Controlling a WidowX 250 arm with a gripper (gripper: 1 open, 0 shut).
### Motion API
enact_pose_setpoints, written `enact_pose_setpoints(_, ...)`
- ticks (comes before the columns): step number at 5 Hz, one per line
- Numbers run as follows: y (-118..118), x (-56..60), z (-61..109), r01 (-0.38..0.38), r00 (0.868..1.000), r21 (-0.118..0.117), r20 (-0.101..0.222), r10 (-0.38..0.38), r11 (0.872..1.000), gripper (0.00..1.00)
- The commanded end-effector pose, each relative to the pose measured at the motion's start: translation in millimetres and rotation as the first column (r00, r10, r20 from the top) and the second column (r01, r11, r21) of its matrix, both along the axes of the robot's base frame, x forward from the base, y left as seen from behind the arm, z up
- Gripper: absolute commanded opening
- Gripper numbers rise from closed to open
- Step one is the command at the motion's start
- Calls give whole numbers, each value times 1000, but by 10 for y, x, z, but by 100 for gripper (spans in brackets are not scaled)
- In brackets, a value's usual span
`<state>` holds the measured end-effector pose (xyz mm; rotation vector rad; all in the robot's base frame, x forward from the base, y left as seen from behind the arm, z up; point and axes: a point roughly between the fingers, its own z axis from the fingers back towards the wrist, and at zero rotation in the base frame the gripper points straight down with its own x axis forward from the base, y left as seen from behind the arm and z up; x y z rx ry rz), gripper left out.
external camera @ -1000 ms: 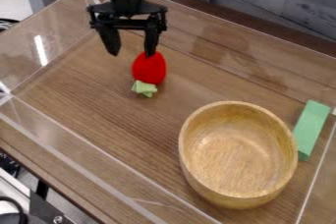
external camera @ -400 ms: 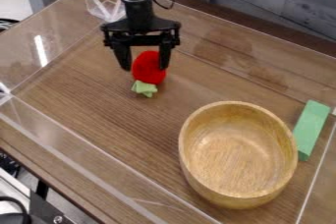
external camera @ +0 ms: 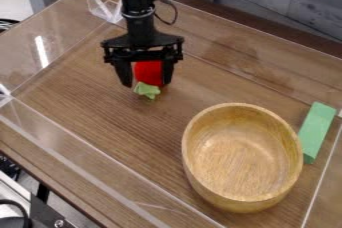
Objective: Move the red fruit to the right
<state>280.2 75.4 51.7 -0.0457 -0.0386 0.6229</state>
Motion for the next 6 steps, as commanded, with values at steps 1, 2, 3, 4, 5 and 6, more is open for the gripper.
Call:
enact_pose_setpoints(1,54,0,195,-45,996,7,72,44,999,100)
enact_pose_setpoints(2,81,1,240,-26,995,-3,91,26,1000,100)
enact_pose_setpoints(3,114,26,278,-38,995,-4,93,38,999,0)
enact_pose_setpoints(4,111,77,408,-50,993,-12,104,51,999,0)
enact_pose_setpoints(5,-26,197,512,-6,992,-37,124,11,999,0)
enact_pose_setpoints(6,-214,323,563,53,990,-59,137,-44,997,0)
